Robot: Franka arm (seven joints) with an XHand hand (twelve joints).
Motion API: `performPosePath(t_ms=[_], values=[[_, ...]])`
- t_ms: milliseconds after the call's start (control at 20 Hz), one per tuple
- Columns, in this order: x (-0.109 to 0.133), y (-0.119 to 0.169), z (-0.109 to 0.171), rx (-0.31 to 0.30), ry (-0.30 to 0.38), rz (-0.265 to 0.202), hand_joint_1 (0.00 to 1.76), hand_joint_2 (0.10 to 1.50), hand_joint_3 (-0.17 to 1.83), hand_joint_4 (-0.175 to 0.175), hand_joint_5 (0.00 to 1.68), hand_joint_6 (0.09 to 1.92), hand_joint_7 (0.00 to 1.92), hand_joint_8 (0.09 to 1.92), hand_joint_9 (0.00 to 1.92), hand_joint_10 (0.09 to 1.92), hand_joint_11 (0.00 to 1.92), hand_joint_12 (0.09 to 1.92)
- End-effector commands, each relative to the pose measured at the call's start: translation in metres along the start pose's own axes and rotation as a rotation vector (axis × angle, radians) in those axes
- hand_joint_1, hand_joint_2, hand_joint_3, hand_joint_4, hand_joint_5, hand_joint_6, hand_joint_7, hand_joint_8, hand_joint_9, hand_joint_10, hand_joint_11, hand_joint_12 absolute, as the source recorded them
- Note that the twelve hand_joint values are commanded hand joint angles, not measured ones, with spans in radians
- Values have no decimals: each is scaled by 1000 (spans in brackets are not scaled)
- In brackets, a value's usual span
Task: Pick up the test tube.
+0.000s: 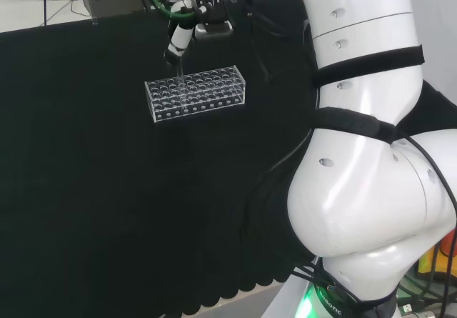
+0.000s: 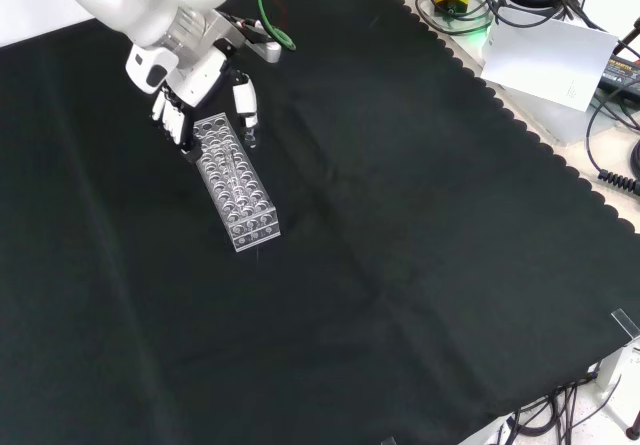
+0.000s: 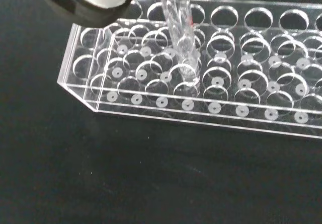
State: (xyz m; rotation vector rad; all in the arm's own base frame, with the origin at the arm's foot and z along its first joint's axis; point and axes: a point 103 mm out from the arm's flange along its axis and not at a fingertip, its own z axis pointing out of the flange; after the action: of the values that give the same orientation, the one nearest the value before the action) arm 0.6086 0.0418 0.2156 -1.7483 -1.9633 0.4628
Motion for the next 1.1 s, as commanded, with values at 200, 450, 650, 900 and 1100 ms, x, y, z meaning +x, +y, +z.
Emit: performPosePath(t_ms=[200,450,650,900,1100], values=[[4,4,24,34,14,32,948,745,503,-135,524,821,650,939,501,864,263,1480],[3,5,33,-4,14,35,1019,717,569,-123,468,857,722,925,585,831,384,1418],[3,5,37,-26,7,33,1075,693,628,-124,483,879,796,910,677,793,496,1363],[5,9,37,-50,7,32,1108,676,675,-127,536,892,899,896,760,761,587,1328],[7,11,36,-61,3,21,1116,675,685,-129,565,898,934,895,790,759,611,1323]])
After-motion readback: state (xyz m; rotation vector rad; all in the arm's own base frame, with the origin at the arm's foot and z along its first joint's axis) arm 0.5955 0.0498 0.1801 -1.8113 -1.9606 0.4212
